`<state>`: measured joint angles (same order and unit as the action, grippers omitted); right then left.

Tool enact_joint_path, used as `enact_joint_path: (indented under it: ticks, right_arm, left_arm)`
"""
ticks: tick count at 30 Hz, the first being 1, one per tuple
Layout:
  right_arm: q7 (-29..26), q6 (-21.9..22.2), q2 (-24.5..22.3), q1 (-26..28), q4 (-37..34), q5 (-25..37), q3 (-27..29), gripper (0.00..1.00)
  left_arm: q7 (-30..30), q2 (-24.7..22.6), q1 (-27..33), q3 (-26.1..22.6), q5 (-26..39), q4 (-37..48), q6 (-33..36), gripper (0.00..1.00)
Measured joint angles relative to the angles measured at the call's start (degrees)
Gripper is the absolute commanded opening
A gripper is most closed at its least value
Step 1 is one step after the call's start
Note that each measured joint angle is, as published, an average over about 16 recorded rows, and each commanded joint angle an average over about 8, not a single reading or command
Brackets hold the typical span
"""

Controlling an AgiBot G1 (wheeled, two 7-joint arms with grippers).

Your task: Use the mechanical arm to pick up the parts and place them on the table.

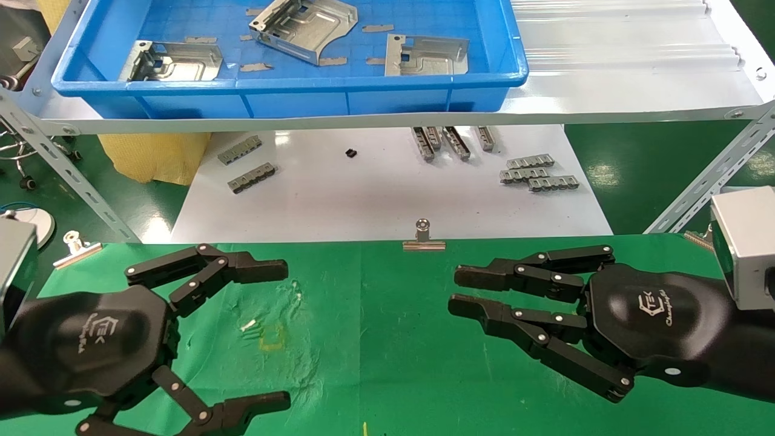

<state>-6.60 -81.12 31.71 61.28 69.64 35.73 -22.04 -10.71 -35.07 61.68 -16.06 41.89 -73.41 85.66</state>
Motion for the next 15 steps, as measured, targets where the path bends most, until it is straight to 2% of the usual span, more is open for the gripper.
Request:
enact_joint_path:
  ticks: [15]
  right_arm:
    - [0.0,0.0,0.0,0.0,0.0,0.0,0.0,0.00]
  left_arm:
    - [0.0,0.0,0.0,0.0,0.0,0.0,0.0,1.00]
